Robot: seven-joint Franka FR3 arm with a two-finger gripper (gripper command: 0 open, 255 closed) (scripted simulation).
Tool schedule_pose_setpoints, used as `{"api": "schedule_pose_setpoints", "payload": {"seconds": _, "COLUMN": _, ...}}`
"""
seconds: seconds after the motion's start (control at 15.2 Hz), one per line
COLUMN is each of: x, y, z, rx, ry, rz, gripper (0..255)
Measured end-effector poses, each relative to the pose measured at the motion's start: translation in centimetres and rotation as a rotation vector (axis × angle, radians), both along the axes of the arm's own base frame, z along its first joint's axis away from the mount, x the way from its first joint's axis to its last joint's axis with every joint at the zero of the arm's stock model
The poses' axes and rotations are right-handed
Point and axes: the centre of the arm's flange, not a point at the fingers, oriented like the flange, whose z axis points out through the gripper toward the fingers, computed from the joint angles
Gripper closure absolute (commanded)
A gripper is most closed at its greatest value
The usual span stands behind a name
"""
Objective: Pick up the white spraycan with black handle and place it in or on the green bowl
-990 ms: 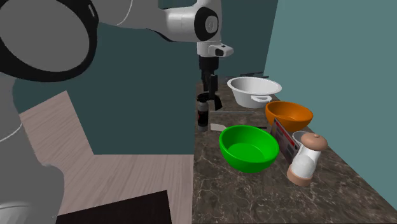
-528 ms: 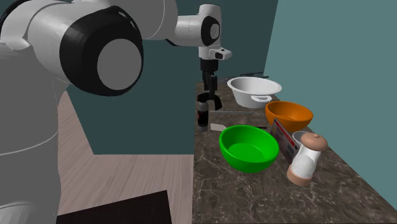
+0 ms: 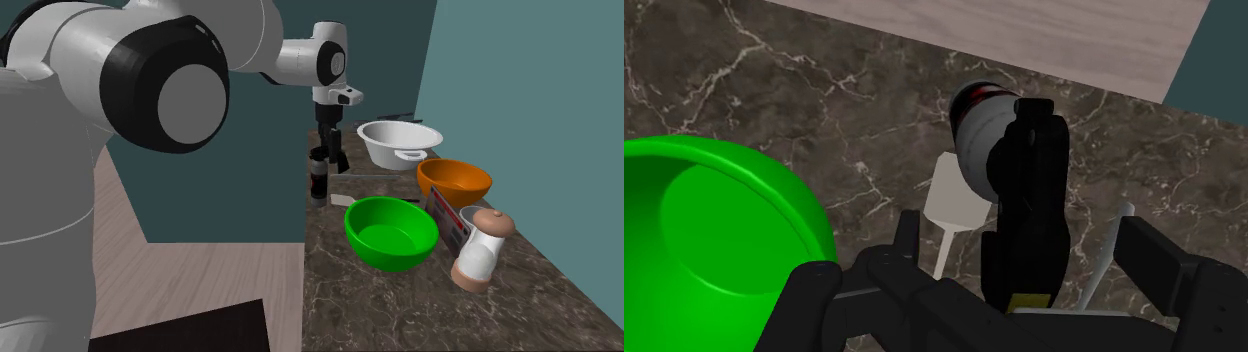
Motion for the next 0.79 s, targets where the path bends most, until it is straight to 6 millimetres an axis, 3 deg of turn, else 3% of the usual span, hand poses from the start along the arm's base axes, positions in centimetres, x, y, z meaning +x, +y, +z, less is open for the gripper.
{"api": "schedule_pose_setpoints", "payload": {"seconds": 0.2, "x": 0.00, "y": 0.00, "z": -0.03, "rx": 0.000, "ry": 0.000, "rz": 0.000, "gripper": 0}}
{"api": "schedule_pose_setpoints", "payload": {"seconds": 0.26, "x": 0.00, "y": 0.00, "z": -0.03, "rx": 0.000, "ry": 0.000, "rz": 0.000, "gripper": 255}}
{"api": "schedule_pose_setpoints", "payload": {"seconds": 0.79, "x": 0.01, "y": -0.01, "z": 0.01, "rx": 0.000, "ry": -0.001, "rz": 0.000, "gripper": 255}}
